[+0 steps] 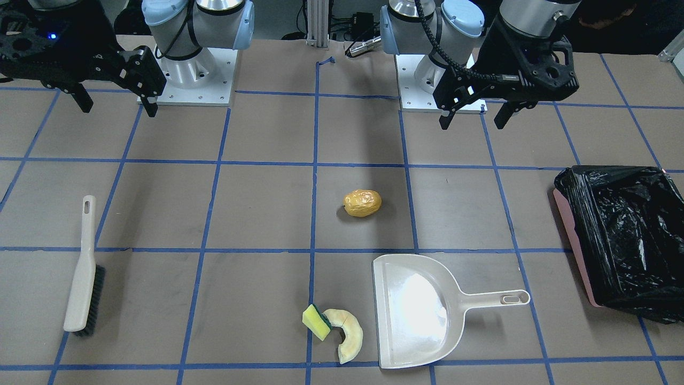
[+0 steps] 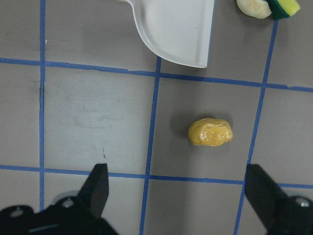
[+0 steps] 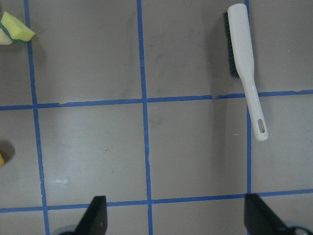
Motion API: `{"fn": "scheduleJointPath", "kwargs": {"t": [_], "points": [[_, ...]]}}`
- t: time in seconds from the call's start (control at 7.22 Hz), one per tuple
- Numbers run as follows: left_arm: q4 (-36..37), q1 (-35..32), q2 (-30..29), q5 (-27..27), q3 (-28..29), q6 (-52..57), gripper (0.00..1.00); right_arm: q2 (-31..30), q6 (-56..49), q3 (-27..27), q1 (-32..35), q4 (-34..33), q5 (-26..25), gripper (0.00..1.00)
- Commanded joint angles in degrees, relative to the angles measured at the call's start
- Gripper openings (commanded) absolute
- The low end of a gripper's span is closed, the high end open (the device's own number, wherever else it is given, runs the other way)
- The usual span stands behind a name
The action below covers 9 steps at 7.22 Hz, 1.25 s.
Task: Sweep and dump trash into bin
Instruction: 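Lower the left gripper onto the dustpan handle while the right approaches the brush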
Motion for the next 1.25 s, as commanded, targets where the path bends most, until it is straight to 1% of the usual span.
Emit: {"fn": "scheduleJointPath", "kwargs": {"t": [0.0,0.14,0.28,0.42,0.83,0.97,1.11], "points": [[-0.4,0.0,-0.1,0.2,0.0,0.0,1.0,0.0,0.1,-0.1,-0.1,-0.4,0.5,1.0],[0.2,0.2,-0.5,0.1,0.0,0.5,1.0,0.0,0.2,-0.2,0.0,-0.5,0.6,1.0],[2.5,0.3,-1.7,0.2,0.1,6.5,1.0,0.4,1.0,0.0,-0.1,-0.5,0.5,1.0],[4.3,1.0,-3.7,0.4,0.2,14.4,1.0,0.4,0.4,0.6,-0.4,-0.6,-0.4,1.0],[10.2,5.3,-11.6,0.9,0.1,40.2,1.0,0.5,-0.5,0.8,-1.9,-0.4,-0.5,1.0],[12.0,7.3,-14.6,1.6,0.1,53.0,0.99,1.1,-3.1,0.8,-1.9,-0.3,-0.4,1.0],[15.7,9.2,-17.7,1.7,0.7,62.5,0.98,2.7,-10.2,0.9,-3.1,-0.3,-0.7,1.0]]}}
